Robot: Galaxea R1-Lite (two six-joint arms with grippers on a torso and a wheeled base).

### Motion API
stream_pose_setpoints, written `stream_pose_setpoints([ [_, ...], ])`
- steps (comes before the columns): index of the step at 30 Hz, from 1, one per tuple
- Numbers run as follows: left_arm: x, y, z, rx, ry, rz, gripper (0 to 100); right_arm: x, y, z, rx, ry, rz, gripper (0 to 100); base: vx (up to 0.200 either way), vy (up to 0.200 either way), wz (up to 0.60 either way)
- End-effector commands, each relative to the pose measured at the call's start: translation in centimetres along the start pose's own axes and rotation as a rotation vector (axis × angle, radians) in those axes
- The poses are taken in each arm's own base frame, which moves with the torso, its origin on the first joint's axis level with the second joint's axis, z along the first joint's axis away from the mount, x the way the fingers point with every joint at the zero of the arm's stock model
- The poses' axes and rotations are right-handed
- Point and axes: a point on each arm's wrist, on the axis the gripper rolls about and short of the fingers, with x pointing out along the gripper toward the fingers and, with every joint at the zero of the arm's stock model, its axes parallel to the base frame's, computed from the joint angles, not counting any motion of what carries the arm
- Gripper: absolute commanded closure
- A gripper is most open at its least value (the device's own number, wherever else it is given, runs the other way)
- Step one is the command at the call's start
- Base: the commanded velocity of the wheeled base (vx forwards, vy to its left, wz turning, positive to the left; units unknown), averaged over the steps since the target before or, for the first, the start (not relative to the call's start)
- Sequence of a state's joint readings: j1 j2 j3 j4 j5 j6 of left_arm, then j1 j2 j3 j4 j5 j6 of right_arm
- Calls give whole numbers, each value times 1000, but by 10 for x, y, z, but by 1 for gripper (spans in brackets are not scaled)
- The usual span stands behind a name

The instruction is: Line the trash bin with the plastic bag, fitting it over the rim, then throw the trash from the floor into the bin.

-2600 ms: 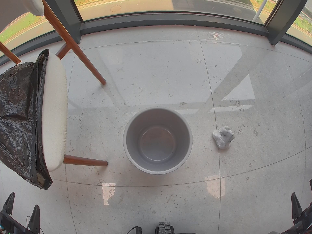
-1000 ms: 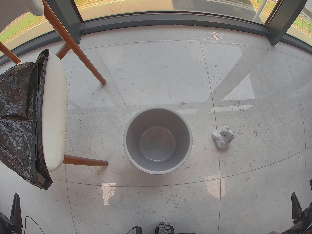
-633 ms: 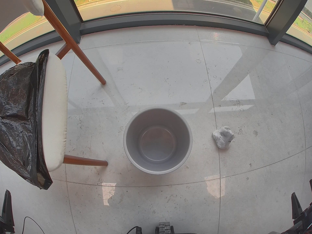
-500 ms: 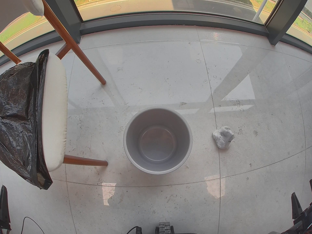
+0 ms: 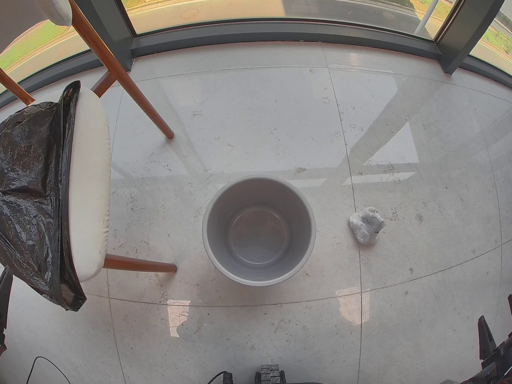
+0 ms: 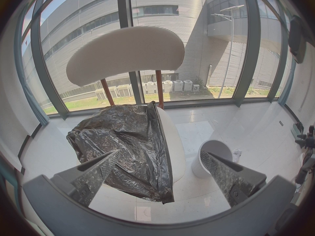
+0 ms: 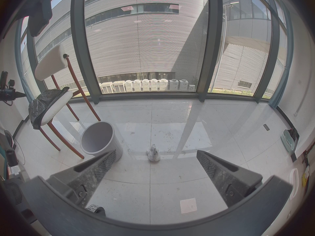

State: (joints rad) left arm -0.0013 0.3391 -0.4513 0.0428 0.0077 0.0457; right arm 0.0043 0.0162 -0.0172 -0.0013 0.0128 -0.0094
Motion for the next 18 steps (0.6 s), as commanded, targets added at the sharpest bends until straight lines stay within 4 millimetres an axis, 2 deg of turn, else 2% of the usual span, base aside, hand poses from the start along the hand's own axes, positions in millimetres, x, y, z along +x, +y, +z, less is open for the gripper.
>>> stream_pose_setpoints([
  [1, 27, 0, 10, -30, 101, -11, 0, 0, 0, -5, 0, 1, 0, 0, 0, 0, 0],
  [18, 76, -3, 20, -52, 251, -166, 0, 0, 0, -5, -1, 1, 1, 0, 0, 0, 0],
])
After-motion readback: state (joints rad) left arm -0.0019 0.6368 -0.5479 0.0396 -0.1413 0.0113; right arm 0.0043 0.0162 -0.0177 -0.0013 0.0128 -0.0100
